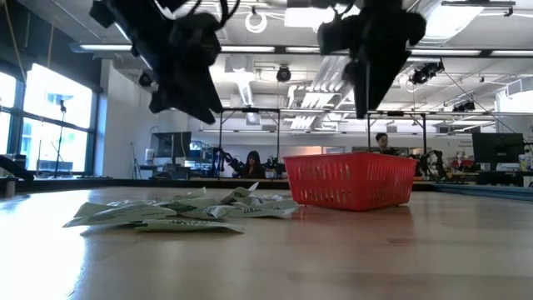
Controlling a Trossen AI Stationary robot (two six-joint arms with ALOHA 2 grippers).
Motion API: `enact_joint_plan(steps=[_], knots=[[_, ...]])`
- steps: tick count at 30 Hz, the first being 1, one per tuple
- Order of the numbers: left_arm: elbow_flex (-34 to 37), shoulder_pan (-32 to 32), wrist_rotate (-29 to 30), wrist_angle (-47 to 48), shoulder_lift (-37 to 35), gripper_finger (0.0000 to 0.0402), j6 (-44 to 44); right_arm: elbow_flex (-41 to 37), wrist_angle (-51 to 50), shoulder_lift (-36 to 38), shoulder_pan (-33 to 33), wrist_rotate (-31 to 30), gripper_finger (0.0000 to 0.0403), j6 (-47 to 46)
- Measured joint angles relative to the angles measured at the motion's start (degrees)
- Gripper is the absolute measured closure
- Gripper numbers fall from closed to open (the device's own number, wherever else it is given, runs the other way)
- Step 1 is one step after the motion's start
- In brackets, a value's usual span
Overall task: Pick and place items into bin
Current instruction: Put the light green stevia packet into the red bin
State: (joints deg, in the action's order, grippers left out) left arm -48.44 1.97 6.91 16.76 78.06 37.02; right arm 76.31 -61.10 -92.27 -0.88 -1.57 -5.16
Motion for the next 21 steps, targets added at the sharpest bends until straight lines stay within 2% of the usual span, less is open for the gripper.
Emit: enact_joint_plan(steps=[2, 5, 11, 17, 21], knots=[[0.07, -1.62, 0.82, -4.04, 1.40, 0.0229, -6.10, -1.38, 1.36, 4.53, 1.08, -2.22, 0.0087, -2.65], [-0.70, -4.53, -0.31, -7.96, 4.46, 0.0229, -14.00, -4.43, 2.40, 10.80, 1.98, -2.36, 0.0071, -9.23], [-4.51, -8.57, -2.33, -11.48, 14.37, 0.0209, -26.68, -11.90, 2.01, 19.74, 4.49, -5.21, 0.0070, -23.42], [-13.89, -8.74, -2.25, -8.32, 25.05, 0.0144, -35.30, -16.41, 2.05, 22.36, 8.10, -7.46, 0.0068, -31.27], [-18.68, -8.78, -2.69, -4.18, 30.48, 0.0120, -37.65, -17.44, 2.42, 22.14, 9.69, -8.50, 0.0068, -32.79]])
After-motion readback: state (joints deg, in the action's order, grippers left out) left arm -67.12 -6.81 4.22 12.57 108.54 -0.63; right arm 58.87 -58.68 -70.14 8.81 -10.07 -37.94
